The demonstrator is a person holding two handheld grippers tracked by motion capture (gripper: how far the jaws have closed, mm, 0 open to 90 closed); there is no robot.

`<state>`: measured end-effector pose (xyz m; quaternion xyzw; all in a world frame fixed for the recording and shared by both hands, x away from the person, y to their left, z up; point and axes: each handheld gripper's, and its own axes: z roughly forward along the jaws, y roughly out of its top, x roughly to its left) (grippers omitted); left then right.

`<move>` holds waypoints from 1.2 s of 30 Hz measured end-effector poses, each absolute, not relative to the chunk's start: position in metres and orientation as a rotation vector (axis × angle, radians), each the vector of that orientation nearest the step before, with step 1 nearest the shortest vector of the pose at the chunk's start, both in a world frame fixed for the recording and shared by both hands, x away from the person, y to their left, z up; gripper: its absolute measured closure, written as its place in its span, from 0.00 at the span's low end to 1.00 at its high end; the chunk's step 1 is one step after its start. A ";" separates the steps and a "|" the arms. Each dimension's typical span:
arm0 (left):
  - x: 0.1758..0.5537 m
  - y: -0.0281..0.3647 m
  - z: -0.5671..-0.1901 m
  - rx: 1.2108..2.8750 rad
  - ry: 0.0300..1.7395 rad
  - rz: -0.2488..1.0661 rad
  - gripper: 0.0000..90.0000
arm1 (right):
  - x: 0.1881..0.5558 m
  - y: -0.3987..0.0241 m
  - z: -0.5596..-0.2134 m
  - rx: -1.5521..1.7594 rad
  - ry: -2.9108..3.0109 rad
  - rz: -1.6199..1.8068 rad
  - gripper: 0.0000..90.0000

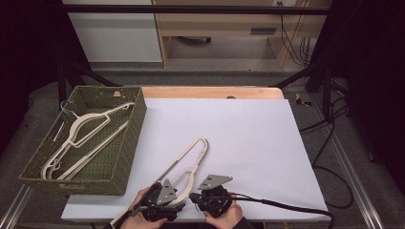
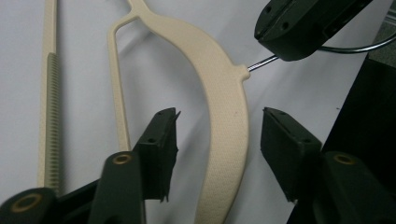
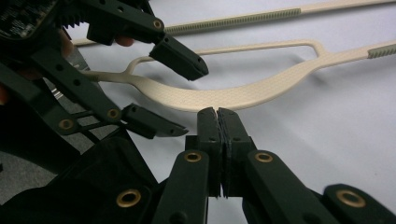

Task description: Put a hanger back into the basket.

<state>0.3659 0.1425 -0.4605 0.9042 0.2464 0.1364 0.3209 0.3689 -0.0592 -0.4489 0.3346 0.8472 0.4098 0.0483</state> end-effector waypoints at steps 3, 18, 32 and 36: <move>0.367 0.141 -0.461 2.389 0.650 0.360 0.62 | 0.369 -0.059 -0.446 1.010 2.580 1.244 0.99; 0.365 0.139 -0.457 2.425 0.608 0.388 0.80 | 0.368 -0.064 -0.435 0.980 2.585 1.257 0.93; 0.371 0.163 -0.425 2.277 0.670 0.400 0.84 | 0.381 -0.130 -0.388 0.955 2.231 1.419 0.58; 0.373 0.171 -0.417 2.251 0.692 0.420 0.86 | 0.388 -0.136 -0.399 0.982 2.246 1.421 0.56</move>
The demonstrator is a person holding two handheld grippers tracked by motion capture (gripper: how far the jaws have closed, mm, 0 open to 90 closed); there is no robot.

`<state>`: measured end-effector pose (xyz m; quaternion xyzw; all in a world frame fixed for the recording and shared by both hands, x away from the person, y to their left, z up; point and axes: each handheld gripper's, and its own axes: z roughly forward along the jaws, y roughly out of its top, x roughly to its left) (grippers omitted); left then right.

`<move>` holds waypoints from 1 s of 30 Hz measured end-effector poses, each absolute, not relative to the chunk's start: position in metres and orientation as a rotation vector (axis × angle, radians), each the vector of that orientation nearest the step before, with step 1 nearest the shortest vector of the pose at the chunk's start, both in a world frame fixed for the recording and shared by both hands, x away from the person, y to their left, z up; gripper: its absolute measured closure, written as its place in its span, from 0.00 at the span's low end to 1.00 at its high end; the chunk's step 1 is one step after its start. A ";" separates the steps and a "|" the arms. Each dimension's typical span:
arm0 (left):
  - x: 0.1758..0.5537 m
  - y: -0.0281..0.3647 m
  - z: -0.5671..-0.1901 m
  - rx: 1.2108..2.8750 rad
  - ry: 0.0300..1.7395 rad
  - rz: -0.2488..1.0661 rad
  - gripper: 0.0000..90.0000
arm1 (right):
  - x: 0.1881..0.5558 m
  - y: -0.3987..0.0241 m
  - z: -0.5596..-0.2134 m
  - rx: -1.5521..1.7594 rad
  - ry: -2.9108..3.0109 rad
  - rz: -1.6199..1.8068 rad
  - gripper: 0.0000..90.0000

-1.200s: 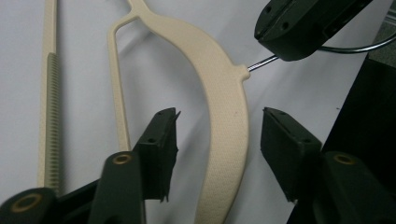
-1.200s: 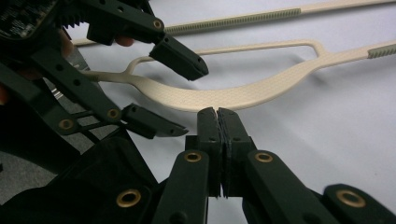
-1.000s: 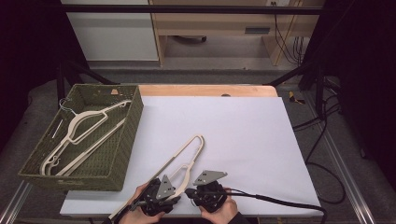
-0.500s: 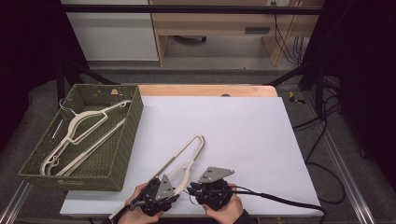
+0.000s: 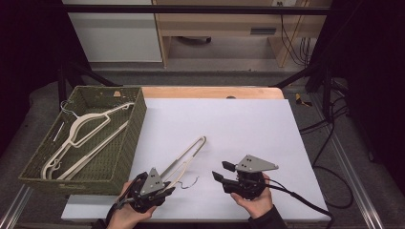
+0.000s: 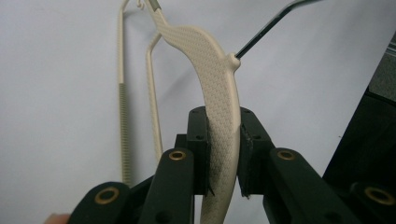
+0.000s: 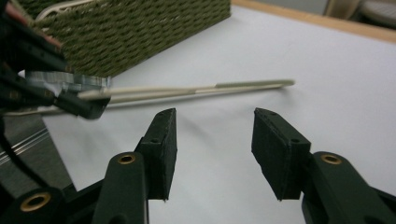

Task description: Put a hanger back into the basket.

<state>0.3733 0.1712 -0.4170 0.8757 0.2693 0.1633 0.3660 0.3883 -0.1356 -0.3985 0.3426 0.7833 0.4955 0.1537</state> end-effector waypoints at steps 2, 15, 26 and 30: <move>0.374 0.174 -0.415 2.240 0.701 0.427 0.86 | 0.391 -0.128 -0.407 0.969 2.286 1.435 0.56; 0.376 0.178 -0.411 2.229 0.718 0.440 0.88 | 0.392 -0.068 -0.418 0.813 2.385 1.613 0.69; 0.376 0.178 -0.410 2.235 0.725 0.440 0.88 | 0.397 -0.043 -0.419 0.768 2.386 1.694 0.96; 0.377 0.177 -0.408 2.251 0.732 0.451 0.87 | 0.398 -0.042 -0.419 0.764 2.395 1.704 0.98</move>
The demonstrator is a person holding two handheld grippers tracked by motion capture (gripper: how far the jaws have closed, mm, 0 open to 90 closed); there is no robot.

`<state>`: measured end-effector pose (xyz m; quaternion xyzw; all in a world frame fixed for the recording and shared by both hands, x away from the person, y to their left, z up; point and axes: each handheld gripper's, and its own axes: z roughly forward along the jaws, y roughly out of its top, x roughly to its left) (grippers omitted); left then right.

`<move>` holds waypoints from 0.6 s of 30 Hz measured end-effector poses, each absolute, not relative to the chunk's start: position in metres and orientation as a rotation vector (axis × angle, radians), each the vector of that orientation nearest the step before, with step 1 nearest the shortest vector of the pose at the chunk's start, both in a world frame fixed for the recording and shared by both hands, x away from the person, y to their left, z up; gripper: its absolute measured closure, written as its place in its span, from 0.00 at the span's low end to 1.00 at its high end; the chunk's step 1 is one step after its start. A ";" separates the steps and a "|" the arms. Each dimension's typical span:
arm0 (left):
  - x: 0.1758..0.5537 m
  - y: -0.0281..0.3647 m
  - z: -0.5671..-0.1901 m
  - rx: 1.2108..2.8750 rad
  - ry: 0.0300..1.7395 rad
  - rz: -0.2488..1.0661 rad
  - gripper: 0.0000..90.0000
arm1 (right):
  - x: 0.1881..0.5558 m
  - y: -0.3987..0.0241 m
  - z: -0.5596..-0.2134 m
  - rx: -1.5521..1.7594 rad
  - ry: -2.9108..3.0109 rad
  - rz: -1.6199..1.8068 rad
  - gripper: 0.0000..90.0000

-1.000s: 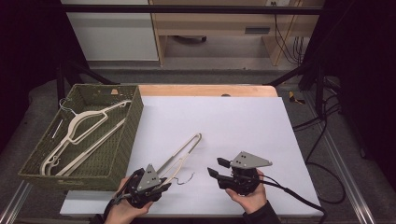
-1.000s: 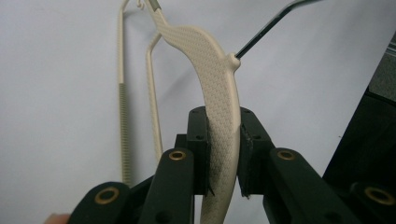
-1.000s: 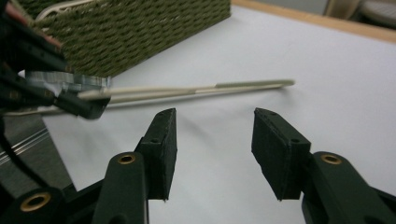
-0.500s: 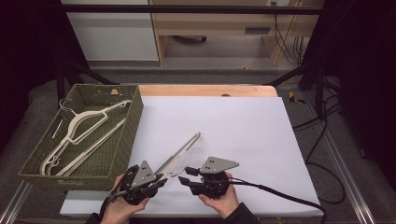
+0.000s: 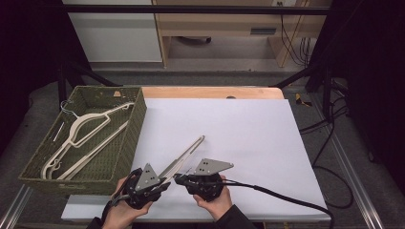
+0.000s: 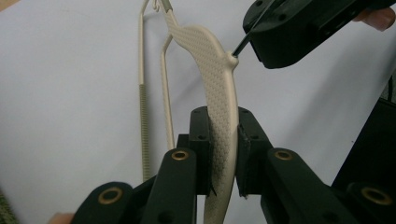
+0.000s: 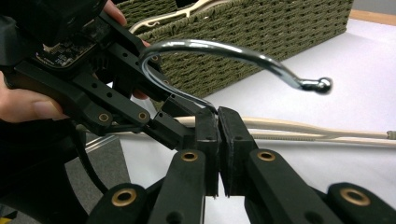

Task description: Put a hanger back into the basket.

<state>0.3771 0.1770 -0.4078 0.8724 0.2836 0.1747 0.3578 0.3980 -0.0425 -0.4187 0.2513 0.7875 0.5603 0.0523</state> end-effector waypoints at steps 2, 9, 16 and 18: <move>0.378 0.176 -0.406 2.267 0.742 0.459 0.86 | 0.399 -0.042 -0.418 0.761 2.394 1.708 0.98; 0.382 0.172 -0.404 2.299 0.796 0.508 0.86 | 0.404 -0.038 -0.415 0.772 2.360 1.732 0.98; 0.384 0.175 -0.398 2.328 0.818 0.581 0.92 | 0.402 -0.041 -0.412 0.760 2.350 1.680 0.87; 0.387 0.178 -0.396 2.322 0.833 0.588 0.93 | 0.399 -0.045 -0.409 0.761 2.345 1.648 0.83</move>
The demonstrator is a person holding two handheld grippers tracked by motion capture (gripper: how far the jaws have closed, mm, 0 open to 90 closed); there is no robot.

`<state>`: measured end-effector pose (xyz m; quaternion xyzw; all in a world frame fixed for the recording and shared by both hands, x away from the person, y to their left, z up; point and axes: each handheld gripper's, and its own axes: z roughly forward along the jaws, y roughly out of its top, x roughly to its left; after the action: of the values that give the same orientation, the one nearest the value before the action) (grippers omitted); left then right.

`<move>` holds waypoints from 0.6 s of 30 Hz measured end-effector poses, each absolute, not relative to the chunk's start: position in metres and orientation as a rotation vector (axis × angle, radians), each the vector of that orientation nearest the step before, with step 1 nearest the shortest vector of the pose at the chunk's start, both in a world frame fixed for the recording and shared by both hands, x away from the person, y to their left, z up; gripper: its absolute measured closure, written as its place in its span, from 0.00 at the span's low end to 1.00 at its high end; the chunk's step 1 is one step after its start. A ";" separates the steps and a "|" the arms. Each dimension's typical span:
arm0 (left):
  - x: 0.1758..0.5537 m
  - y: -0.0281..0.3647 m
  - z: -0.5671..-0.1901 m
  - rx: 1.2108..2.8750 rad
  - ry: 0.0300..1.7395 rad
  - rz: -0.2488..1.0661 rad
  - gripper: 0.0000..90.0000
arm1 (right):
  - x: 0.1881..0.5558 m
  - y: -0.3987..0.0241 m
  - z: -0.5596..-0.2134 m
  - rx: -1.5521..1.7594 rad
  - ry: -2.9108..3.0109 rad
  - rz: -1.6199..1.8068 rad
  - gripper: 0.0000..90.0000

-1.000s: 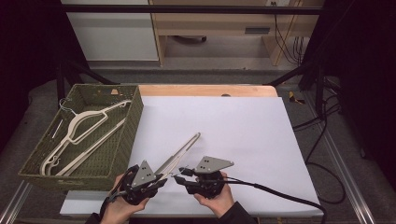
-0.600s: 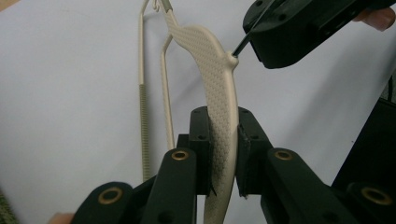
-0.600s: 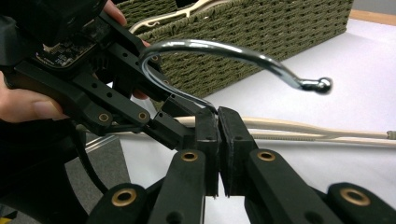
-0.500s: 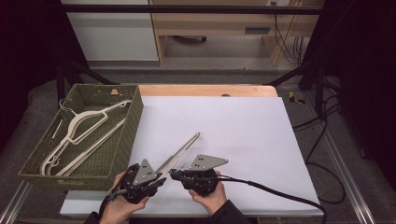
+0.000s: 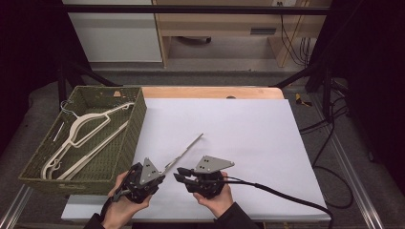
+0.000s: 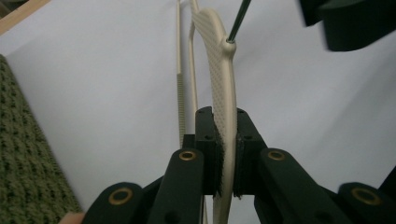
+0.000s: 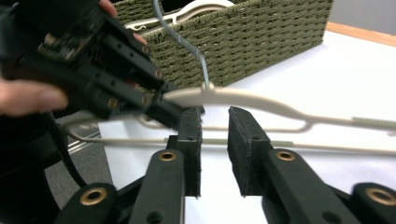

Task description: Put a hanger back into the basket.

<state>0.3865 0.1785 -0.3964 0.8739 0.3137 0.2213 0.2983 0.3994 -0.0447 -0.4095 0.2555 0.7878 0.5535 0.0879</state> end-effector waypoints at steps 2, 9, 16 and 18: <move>0.390 0.182 -0.394 2.306 0.860 0.602 0.94 | 0.398 -0.051 -0.408 0.772 2.337 1.644 0.78; 0.401 0.199 -0.385 2.248 0.893 0.615 0.95 | 0.400 -0.085 -0.404 0.854 2.284 1.603 0.58; 0.398 0.205 -0.364 2.187 0.869 0.610 0.95 | 0.401 -0.129 -0.402 0.953 2.175 1.572 0.33; 0.398 0.207 -0.355 2.158 0.863 0.607 0.95 | 0.401 -0.145 -0.402 0.980 2.140 1.565 0.27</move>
<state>0.3975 0.2071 -0.3550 0.8376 0.3350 0.2356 0.3614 0.4010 -0.1446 -0.4017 0.3425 0.7477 0.5469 0.1568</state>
